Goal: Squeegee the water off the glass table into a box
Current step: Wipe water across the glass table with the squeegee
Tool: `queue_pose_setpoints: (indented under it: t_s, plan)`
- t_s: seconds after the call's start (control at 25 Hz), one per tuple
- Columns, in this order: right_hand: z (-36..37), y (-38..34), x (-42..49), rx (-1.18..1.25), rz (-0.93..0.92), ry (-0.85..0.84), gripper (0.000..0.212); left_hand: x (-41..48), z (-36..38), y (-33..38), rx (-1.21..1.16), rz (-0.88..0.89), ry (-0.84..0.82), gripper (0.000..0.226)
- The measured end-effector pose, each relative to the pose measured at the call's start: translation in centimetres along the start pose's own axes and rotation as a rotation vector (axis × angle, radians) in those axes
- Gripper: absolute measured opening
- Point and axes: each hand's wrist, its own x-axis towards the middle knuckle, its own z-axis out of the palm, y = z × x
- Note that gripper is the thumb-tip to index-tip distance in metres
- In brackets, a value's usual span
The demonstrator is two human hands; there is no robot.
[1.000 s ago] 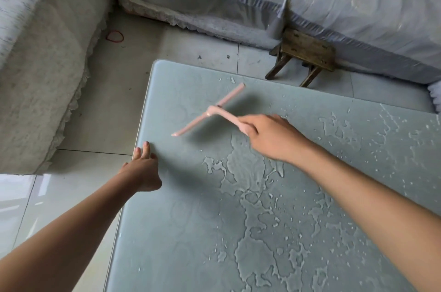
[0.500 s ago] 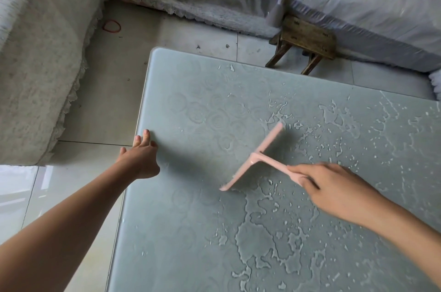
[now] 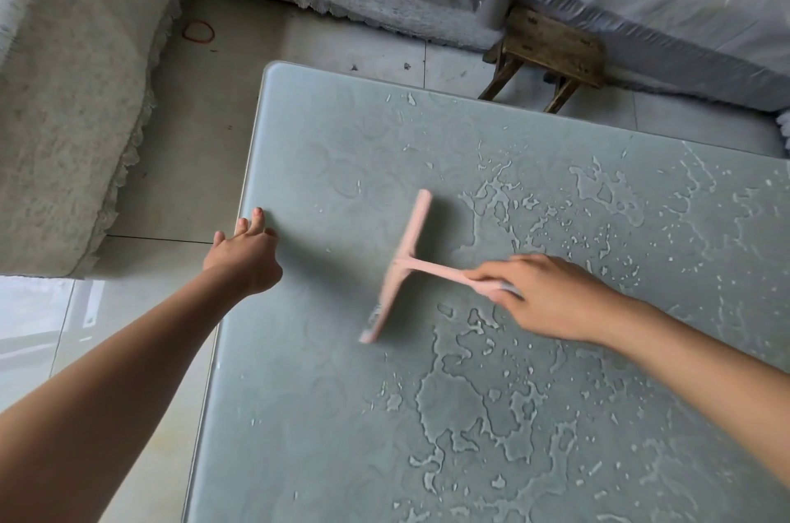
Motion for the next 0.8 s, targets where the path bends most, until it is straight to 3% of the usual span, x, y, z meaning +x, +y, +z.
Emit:
queue_pose_setpoints:
  t_s: [0.16, 0.28, 0.36, 0.56, 0.8]
  plan:
    - [-1.6, 4.0, -4.6, -0.086, 0.188, -0.025, 0.035, -0.4, 0.6, 0.0, -0.122, -0.016, 0.072, 0.064]
    - [-0.8, 1.9, -5.4, -0.093, 0.043, 0.149, 0.037, -2.5, 3.0, 0.6, -0.262, 0.012, 0.357, 0.069]
    - [0.6, -1.3, -4.5, -0.039, -0.085, 0.152, 0.036, -4.6, 5.1, 1.5, -0.286, 0.044, 0.471, 0.070]
    - [3.7, -5.2, -1.4, -0.028, -0.195, 0.071, 0.034, -8.3, 8.2, 3.4, -0.343, 0.058, 0.468, 0.063]
    - [2.6, 2.3, -7.3, -0.161, 0.017, -0.030, 0.037, -11.9, 10.5, 3.5, -0.249, 0.017, 0.297, 0.059]
